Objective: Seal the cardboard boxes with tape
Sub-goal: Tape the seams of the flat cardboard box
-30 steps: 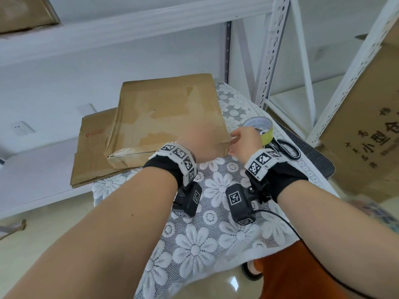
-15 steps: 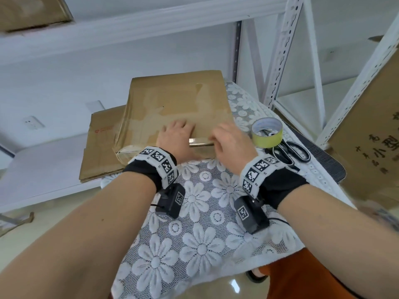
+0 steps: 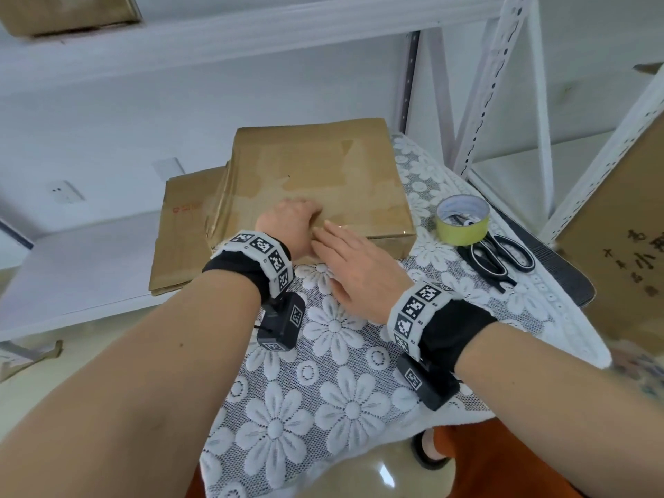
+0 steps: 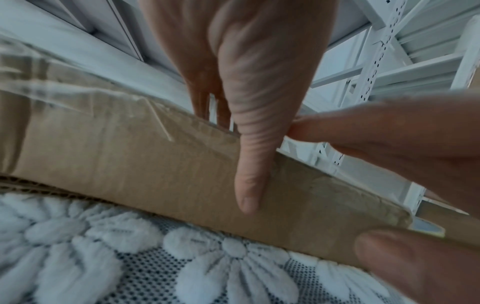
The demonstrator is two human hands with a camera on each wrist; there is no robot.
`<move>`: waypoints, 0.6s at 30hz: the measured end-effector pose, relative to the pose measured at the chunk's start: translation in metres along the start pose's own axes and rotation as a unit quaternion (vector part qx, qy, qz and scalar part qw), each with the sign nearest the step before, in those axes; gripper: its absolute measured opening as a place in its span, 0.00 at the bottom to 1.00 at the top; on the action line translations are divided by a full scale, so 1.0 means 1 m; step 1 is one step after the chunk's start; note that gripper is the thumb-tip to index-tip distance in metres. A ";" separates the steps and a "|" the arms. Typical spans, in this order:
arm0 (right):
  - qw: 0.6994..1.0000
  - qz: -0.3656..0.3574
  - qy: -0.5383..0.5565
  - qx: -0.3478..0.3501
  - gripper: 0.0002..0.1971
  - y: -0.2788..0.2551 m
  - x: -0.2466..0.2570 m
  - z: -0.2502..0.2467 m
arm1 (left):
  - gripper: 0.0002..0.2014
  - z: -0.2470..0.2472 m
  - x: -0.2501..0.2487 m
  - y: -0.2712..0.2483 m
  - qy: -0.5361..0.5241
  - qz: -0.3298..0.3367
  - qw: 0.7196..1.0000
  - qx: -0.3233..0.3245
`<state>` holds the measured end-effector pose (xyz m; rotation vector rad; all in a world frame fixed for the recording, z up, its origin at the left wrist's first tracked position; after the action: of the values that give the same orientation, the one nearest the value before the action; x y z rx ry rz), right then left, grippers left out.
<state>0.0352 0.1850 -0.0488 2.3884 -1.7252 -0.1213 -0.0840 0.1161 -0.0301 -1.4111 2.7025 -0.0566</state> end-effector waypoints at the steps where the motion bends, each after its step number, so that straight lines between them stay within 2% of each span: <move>1: 1.000 -0.006 -0.003 -0.013 0.26 0.001 0.001 -0.001 | 0.25 0.000 0.001 0.001 0.004 0.002 1.000 0.005; 5: 0.998 -0.019 -0.024 -0.057 0.26 0.002 0.005 -0.003 | 0.25 0.002 0.005 0.002 0.003 0.002 1.000 0.007; 6: 0.998 -0.014 -0.034 -0.041 0.29 0.002 0.004 -0.001 | 0.26 0.002 0.005 0.002 0.002 0.003 1.000 0.008; 10: 0.987 0.048 -0.094 0.121 0.41 0.004 -0.005 0.018 | 0.35 0.002 0.004 0.001 0.004 0.005 1.000 0.012; 13: 0.980 0.064 -0.124 0.140 0.46 0.008 -0.010 0.022 | 0.37 0.003 0.003 0.000 0.004 0.008 1.000 0.010; 18: 0.978 0.080 -0.132 0.141 0.47 0.020 -0.019 0.023 | 0.39 0.002 0.003 -0.001 0.004 0.012 1.000 0.010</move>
<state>0.0064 0.1942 -0.0678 2.5067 -2.1802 -0.1896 -0.0852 0.1133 -0.0322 -1.3747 2.7182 -0.0878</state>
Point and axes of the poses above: each hand's wrist, its own y-axis towards the middle knuckle, its own z-axis out of the palm, x = y × z, the point moved 5 cm from there along y, towards the middle knuckle, and after that the axes turned 3 degrees about x, right-handed, at the moved point
